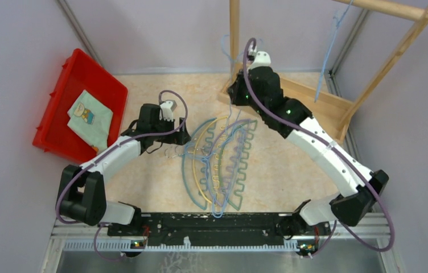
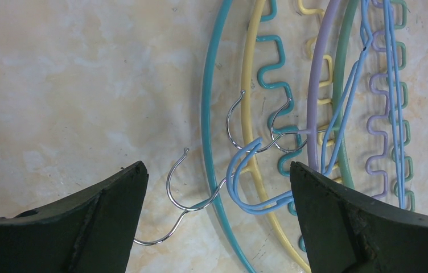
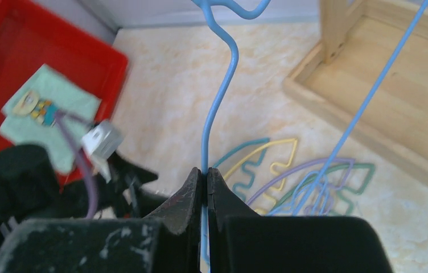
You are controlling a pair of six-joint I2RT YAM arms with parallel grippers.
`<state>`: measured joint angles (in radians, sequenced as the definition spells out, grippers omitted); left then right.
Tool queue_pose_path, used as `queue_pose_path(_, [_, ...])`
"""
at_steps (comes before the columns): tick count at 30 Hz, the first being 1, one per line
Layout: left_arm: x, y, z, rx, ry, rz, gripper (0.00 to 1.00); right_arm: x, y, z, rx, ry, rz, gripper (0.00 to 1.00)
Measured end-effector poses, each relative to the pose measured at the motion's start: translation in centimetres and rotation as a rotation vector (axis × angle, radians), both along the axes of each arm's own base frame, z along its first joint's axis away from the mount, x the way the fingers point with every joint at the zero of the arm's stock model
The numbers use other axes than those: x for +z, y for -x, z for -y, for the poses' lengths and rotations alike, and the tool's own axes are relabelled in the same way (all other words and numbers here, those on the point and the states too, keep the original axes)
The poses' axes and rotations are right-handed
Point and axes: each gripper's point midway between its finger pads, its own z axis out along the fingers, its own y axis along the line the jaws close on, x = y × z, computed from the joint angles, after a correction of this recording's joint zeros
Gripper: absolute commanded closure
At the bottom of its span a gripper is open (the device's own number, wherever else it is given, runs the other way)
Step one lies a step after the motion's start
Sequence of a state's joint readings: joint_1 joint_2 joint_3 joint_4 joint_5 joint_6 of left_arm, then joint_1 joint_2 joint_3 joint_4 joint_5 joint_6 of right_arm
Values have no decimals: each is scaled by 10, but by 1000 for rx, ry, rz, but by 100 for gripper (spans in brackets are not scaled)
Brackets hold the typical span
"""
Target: Organize the hangers
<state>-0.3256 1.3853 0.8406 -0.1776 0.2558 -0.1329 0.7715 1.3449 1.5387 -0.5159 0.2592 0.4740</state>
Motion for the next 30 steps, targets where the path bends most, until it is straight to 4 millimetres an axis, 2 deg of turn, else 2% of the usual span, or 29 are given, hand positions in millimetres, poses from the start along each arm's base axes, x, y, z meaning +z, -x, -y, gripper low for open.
queue_pose_path(5, [0, 0, 0, -4, -5, 3, 1, -1, -70, 40, -150, -37, 4, 100])
queue_pose_path(8, [0, 0, -1, -9, -11, 7, 1, 20, -98, 54, -190, -65, 51, 100])
queue_pose_path(9, [0, 0, -1, -11, -12, 8, 1, 34, -104, 56, -194, -80, 83, 100])
queue_pose_path(14, [-1, -1, -2, -14, -21, 13, 1, 104, -105, 58, -174, -165, 248, 100])
queue_pose_path(16, [-1, -1, -2, -12, -24, 14, 1, 122, -101, 61, -174, -189, 294, 100])
queue_pose_path(21, [-1, -1, -3, -14, -26, 16, 1, 136, -105, 79, -215, -210, 336, 100])
queue_pose_path(30, [-1, -1, -3, -14, -27, 16, 1, 143, -131, 139, -363, -264, 360, 100])
